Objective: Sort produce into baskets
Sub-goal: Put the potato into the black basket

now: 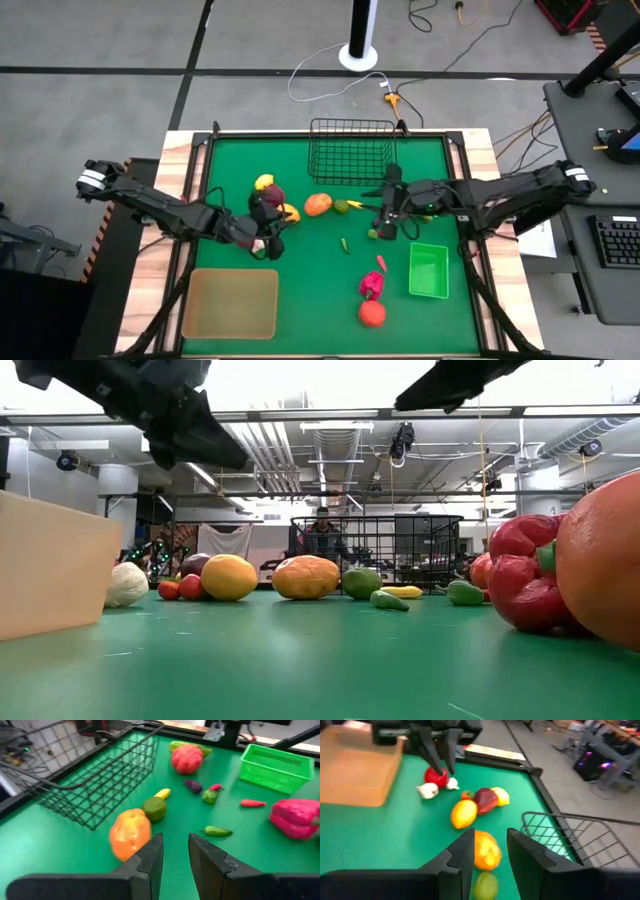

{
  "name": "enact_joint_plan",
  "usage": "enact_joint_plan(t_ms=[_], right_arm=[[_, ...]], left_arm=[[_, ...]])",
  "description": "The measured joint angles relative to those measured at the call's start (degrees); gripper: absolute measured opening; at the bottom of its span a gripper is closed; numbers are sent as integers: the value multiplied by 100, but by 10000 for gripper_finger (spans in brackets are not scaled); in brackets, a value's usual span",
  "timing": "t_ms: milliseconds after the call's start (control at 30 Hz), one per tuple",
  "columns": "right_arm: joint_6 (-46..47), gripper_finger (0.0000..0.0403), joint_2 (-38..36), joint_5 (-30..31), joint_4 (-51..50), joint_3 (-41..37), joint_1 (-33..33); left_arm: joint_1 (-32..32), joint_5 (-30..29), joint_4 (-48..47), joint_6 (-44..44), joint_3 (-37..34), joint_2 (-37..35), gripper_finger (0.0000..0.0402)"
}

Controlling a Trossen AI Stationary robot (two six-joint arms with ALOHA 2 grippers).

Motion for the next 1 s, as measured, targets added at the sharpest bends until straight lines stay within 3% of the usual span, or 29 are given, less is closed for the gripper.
enact_joint_plan(t_ms=[300, 533, 767, 1000], right_arm=[[-177, 148, 908, 468, -1142, 1100, 0], [-379, 206, 1543, 462, -1282, 1503, 4], [-697, 261, 2206, 313, -1256, 1816, 0], [-790, 282, 2987, 298, -1130, 2081, -114]], left_arm=[[2, 183, -208, 1168, 130, -476, 76], [-6, 150, -291, 1008, 525, -501, 80], [-4, 89, -771, 1117, 879, -472, 131], [4, -597, -1872, 1020, 1325, -476, 192]])
